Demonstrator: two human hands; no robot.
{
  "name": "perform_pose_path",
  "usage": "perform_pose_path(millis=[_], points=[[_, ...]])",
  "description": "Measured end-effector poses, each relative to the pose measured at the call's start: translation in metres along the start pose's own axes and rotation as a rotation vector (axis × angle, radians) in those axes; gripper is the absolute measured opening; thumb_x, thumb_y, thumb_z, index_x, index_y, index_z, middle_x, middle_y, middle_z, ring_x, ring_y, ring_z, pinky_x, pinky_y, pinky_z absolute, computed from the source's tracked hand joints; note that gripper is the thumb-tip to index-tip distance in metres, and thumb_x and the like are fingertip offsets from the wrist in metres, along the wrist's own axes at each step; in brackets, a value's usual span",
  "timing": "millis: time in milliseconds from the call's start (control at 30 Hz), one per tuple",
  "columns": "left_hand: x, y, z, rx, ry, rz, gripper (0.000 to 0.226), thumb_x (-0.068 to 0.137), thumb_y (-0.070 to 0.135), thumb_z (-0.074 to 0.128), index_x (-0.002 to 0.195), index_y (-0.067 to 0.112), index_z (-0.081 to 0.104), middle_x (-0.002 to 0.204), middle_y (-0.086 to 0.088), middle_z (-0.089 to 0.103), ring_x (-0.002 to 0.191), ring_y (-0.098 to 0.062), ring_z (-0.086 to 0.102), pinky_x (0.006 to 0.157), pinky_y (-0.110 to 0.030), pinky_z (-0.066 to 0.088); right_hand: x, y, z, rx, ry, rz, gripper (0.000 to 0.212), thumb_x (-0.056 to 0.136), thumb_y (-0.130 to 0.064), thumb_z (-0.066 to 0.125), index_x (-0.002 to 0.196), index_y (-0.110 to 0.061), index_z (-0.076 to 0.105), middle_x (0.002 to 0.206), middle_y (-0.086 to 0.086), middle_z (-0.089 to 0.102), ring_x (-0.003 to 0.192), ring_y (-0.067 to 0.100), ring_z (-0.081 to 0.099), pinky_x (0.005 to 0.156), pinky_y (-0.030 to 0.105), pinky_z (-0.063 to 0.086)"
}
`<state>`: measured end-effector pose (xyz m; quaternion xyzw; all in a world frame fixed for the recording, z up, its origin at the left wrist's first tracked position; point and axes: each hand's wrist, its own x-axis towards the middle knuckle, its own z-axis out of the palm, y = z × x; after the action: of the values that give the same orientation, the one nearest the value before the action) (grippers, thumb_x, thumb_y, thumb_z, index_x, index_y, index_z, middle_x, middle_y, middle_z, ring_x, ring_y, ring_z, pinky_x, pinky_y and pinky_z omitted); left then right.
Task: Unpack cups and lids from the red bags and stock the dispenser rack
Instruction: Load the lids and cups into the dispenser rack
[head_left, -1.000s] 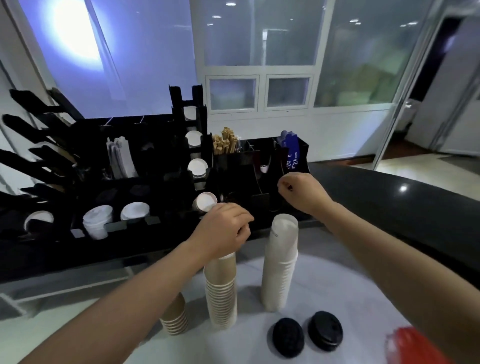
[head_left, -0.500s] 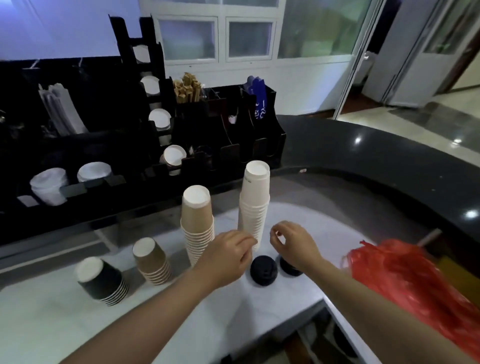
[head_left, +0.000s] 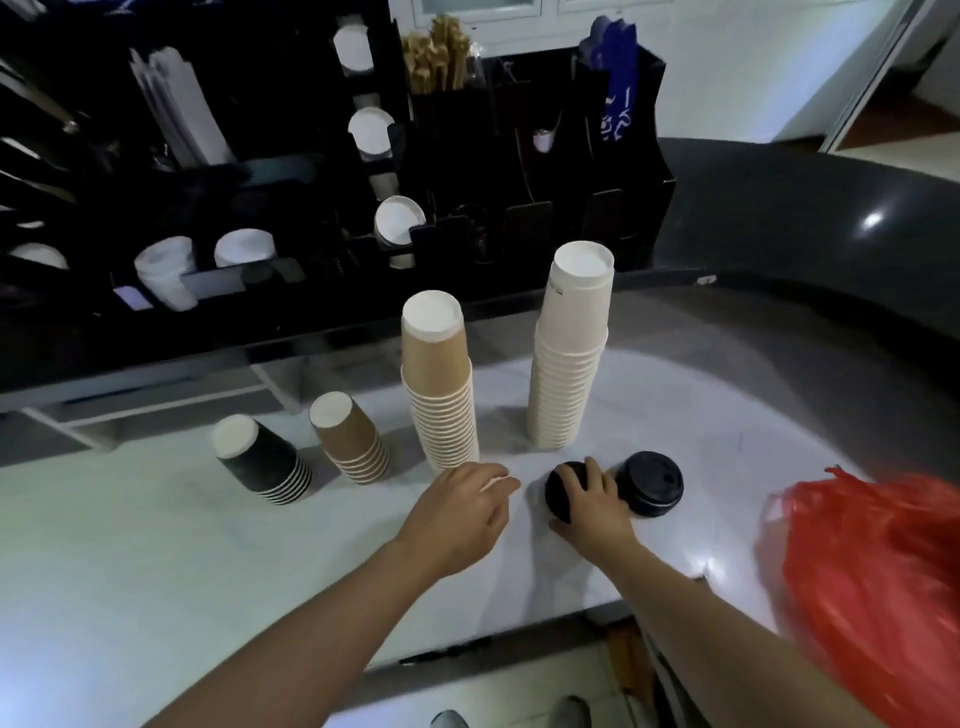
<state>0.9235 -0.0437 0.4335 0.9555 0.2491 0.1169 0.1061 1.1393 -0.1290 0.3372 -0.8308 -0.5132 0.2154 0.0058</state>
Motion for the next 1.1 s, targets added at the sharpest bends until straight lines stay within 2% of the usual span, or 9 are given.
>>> perform_pose_path(millis=[100, 233, 367, 467, 633, 767, 967, 1100], points=[[-0.004, 0.001, 0.000, -0.001, -0.024, -0.022, 0.037, 0.100, 0.027, 0.049, 0.133, 0.019, 0.064, 0.137, -0.002, 0.060, 0.121, -0.023, 0.057, 0.099, -0.040, 0.050, -0.002, -0.002, -0.001, 0.011, 0.031, -0.026, 0.073, 0.090, -0.041, 0.067, 0.149, -0.031, 0.026, 0.153, 0.015, 0.024, 0.133, 0.046, 0.035, 0.109, 0.054, 0.039], [-0.004, 0.007, -0.010, 0.000, -0.017, -0.028, 0.037, 0.101, 0.029, 0.046, 0.133, 0.020, 0.063, 0.140, -0.001, 0.059, 0.124, -0.022, 0.055, 0.101, -0.039, 0.048, -0.016, -0.004, -0.008, 0.079, 0.038, -0.074, 0.072, 0.085, -0.038, 0.069, 0.145, -0.033, 0.030, 0.146, 0.010, 0.030, 0.127, 0.041, 0.039, 0.107, 0.052, 0.041], [0.012, 0.012, -0.032, 0.010, 0.070, 0.028, 0.034, 0.099, 0.028, 0.050, 0.127, 0.018, 0.067, 0.131, 0.001, 0.064, 0.118, -0.021, 0.058, 0.097, -0.036, 0.049, -0.030, -0.007, -0.036, 0.175, 0.164, -0.133, 0.074, 0.079, -0.039, 0.073, 0.143, -0.033, 0.037, 0.140, 0.005, 0.037, 0.116, 0.037, 0.046, 0.099, 0.046, 0.045], [0.032, 0.019, -0.053, -0.015, 0.120, 0.059, 0.034, 0.100, 0.028, 0.048, 0.125, 0.016, 0.067, 0.126, 0.000, 0.065, 0.116, -0.021, 0.058, 0.100, -0.036, 0.048, -0.037, -0.004, -0.067, 0.218, 0.294, -0.171, 0.074, 0.075, -0.042, 0.074, 0.141, -0.033, 0.041, 0.134, 0.001, 0.043, 0.109, 0.031, 0.051, 0.093, 0.042, 0.048], [0.067, 0.036, -0.090, -0.012, 0.255, 0.178, 0.032, 0.099, 0.028, 0.044, 0.113, 0.015, 0.069, 0.112, -0.001, 0.069, 0.104, -0.023, 0.062, 0.091, -0.041, 0.051, -0.045, 0.009, -0.124, 0.283, 0.443, -0.166, 0.071, 0.074, -0.038, 0.075, 0.136, -0.039, 0.041, 0.133, -0.005, 0.042, 0.111, 0.026, 0.048, 0.092, 0.035, 0.048], [0.092, 0.044, -0.125, 0.021, 0.402, 0.254, 0.026, 0.093, 0.026, 0.050, 0.103, 0.016, 0.072, 0.106, 0.002, 0.072, 0.098, -0.020, 0.066, 0.086, -0.035, 0.054, -0.047, 0.023, -0.167, 0.270, 0.534, -0.121, 0.073, 0.075, -0.037, 0.079, 0.138, -0.038, 0.042, 0.138, -0.006, 0.040, 0.119, 0.024, 0.045, 0.098, 0.034, 0.046], [0.135, 0.034, -0.176, -0.003, 0.415, 0.181, 0.029, 0.099, 0.020, 0.051, 0.121, 0.015, 0.069, 0.124, 0.001, 0.067, 0.116, -0.018, 0.059, 0.101, -0.037, 0.045, -0.026, 0.028, -0.249, 0.250, 0.617, -0.117, 0.077, 0.078, -0.038, 0.078, 0.142, -0.039, 0.037, 0.149, -0.001, 0.029, 0.128, 0.031, 0.041, 0.103, 0.041, 0.045], [0.173, 0.013, -0.201, -0.008, 0.312, 0.068, 0.036, 0.104, 0.027, 0.042, 0.134, 0.022, 0.061, 0.137, 0.008, 0.058, 0.128, -0.012, 0.049, 0.109, -0.034, 0.039, 0.005, 0.025, -0.306, 0.227, 0.640, -0.200, 0.075, 0.078, -0.039, 0.078, 0.139, -0.044, 0.034, 0.151, -0.001, 0.025, 0.128, 0.033, 0.045, 0.104, 0.042, 0.046]])
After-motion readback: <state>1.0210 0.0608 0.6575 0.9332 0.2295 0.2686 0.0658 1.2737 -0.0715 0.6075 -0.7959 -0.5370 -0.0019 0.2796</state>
